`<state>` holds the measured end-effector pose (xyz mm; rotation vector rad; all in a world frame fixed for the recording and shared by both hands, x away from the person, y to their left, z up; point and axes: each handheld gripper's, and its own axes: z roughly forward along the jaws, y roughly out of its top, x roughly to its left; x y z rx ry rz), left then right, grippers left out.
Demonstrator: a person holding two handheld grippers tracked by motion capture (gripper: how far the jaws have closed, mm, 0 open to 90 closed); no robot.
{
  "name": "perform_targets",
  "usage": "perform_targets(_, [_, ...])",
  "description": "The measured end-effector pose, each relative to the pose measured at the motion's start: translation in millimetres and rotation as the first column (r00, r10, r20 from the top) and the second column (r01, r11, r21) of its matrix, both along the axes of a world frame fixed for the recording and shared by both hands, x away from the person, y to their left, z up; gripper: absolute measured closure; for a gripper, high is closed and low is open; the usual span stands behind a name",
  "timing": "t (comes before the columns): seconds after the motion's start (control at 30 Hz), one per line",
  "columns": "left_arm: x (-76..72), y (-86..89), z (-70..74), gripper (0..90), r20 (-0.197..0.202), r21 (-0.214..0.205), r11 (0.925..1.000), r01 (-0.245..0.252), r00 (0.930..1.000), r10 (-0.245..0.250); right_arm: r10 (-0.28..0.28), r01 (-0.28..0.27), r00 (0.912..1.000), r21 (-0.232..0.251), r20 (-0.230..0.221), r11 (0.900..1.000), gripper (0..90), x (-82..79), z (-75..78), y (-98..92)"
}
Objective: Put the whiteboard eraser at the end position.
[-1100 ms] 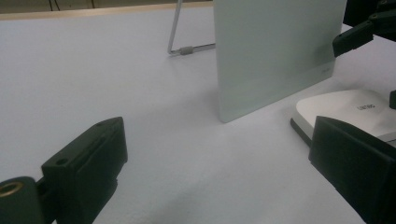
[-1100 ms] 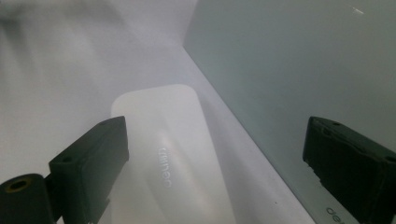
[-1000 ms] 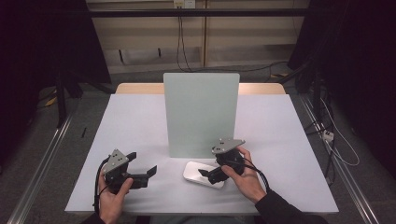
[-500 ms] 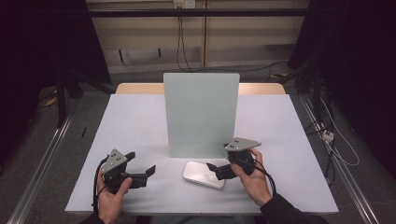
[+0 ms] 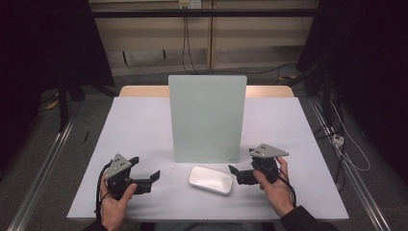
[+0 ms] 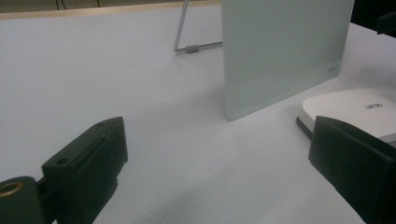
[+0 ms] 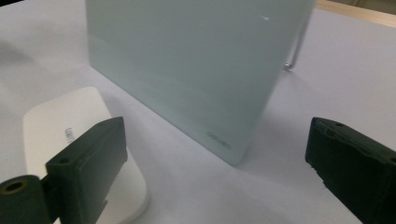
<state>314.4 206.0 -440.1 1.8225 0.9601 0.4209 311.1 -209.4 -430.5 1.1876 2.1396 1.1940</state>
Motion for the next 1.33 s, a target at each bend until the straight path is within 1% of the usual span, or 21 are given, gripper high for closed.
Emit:
perform_targets(0.07, [-0.1, -0.1, -0.2, 4.5, 0.000, -0.001, 1.0000, 0.001, 1.0000, -0.001, -0.036, 0.036, 0.9993, -0.009, 0.008, 0.9993, 5.2, -3.1, -0.6, -4.6])
perform_targets(0.13, [-0.1, -0.3, -0.2, 4.5, 0.001, -0.003, 1.0000, 0.003, 1.0000, -0.003, -0.047, 0.047, 0.9989, 0.008, 0.006, 0.9989, 5.6, -5.2, -2.0, -10.9])
perform_targets(0.3, [-0.3, -0.5, -0.1, 4.5, -0.001, -0.001, 1.0000, -0.001, 1.0000, 0.001, -0.087, 0.087, 0.9961, 0.010, 0.010, 0.9961, 5.6, -9.0, -4.8, -24.2])
perform_targets(0.33, [-0.3, -0.8, -0.3, 4.5, -0.001, -0.007, 1.0000, -0.005, 1.0000, 0.005, -0.094, 0.094, 0.9954, 0.005, 0.017, 0.9956, 5.6, -9.4, -5.2, -27.1])
perform_targets(0.37, [-0.2, -0.7, -0.4, 4.5, -0.003, -0.010, 0.9999, -0.007, 1.0000, 0.007, -0.101, 0.101, 0.9947, 0.014, 0.014, 0.9948, 5.7, -10.0, -5.4, -29.8])
perform_targets(0.43, [-0.2, -0.5, -0.4, 4.5, -0.004, -0.010, 0.9999, -0.007, 1.0000, 0.007, -0.115, 0.115, 0.9931, 0.012, 0.025, 0.9933, 5.8, -10.9, -6.4, -35.4])
perform_targets(0.47, [-0.2, -0.1, -0.2, 4.5, -0.003, -0.004, 1.0000, -0.004, 1.0000, 0.004, -0.117, 0.117, 0.9927, 0.014, 0.027, 0.9930, 5.9, -11.6, -7.0, -37.8])
perform_targets(0.57, [-0.2, 0.1, -0.3, 4.5, -0.004, -0.004, 1.0000, -0.004, 1.0000, 0.004, -0.126, 0.126, 0.9915, 0.014, 0.031, 0.9919, 6.0, -14.8, -8.4, -44.4])
perform_targets(0.7, [-0.2, 0.4, -0.2, 4.5, -0.001, -0.003, 1.0000, -0.008, 1.0000, 0.008, -0.149, 0.148, 0.9886, 0.018, 0.023, 0.9888, 6.0, -19.0, -12.3, -55.3])
perform_targets(0.77, [0.1, 0.2, -0.7, 4.5, -0.002, -0.013, 0.9999, -0.011, 0.9999, 0.011, -0.158, 0.157, 0.9873, 0.019, 0.020, 0.9874, 6.1, -21.6, -14.0, -59.5])
perform_targets(0.8, [0.4, 1.2, -0.3, 4.5, -0.001, -0.003, 1.0000, -0.009, 1.0000, 0.009, -0.157, 0.156, 0.9873, 0.012, 0.025, 0.9876, 6.2, -22.2, -15.0, -61.5])
perform_targets(0.83, [0.3, 0.9, -0.4, 4.5, -0.002, -0.011, 0.9998, -0.014, 0.9999, 0.014, -0.162, 0.162, 0.9866, 0.011, 0.023, 0.9868, 6.2, -23.2, -15.2, -62.6])
perform_targets(0.93, [0.4, 1.1, -0.8, 4.5, -0.004, -0.009, 0.9998, -0.015, 0.9999, 0.015, -0.168, 0.168, 0.9856, 0.017, 0.021, 0.9857, 6.2, -25.0, -16.6, -67.0])
perform_targets(1.0, [0.8, 0.5, -1.0, 4.5, -0.005, -0.009, 0.9998, -0.016, 0.9999, 0.016, -0.181, 0.181, 0.9831, 0.015, 0.025, 0.9834, 6.3, -25.9, -17.8, -69.5])
perform_targets(1.03, [0.9, 0.3, -1.0, 4.4, -0.004, -0.010, 0.9999, -0.014, 0.9999, 0.014, -0.185, 0.184, 0.9825, 0.022, 0.023, 0.9826, 6.4, -26.0, -17.9, -70.3])
perform_targets(1.07, [0.8, 0.3, -0.9, 4.5, -0.004, -0.009, 0.9999, -0.012, 0.9999, 0.012, -0.189, 0.188, 0.9817, 0.029, 0.025, 0.9818, 6.4, -26.1, -18.2, -70.8])
perform_targets(1.1, [0.5, 0.2, -0.6, 4.5, -0.005, -0.010, 0.9999, -0.012, 0.9999, 0.012, -0.189, 0.188, 0.9815, 0.025, 0.031, 0.9818, 6.5, -26.2, -18.8, -71.0])
perform_targets(1.2, [1.0, 0.5, -1.2, 4.5, -0.005, -0.012, 0.9998, -0.013, 0.9999, 0.013, -0.184, 0.183, 0.9825, 0.041, 0.027, 0.9823, 6.4, -25.5, -19.7, -71.5])
perform_targets(1.27, [1.1, 0.9, -1.2, 4.4, -0.007, -0.012, 0.9999, -0.011, 0.9999, 0.011, -0.177, 0.176, 0.9837, 0.035, 0.032, 0.9838, 6.2, -25.5, -19.3, -70.4])
perform_targets(1.33, [1.1, 1.1, -0.6, 4.5, -0.004, -0.013, 0.9998, -0.013, 0.9999, 0.013, -0.167, 0.166, 0.9851, 0.016, 0.042, 0.9859, 6.2, -26.0, -18.7, -68.1])
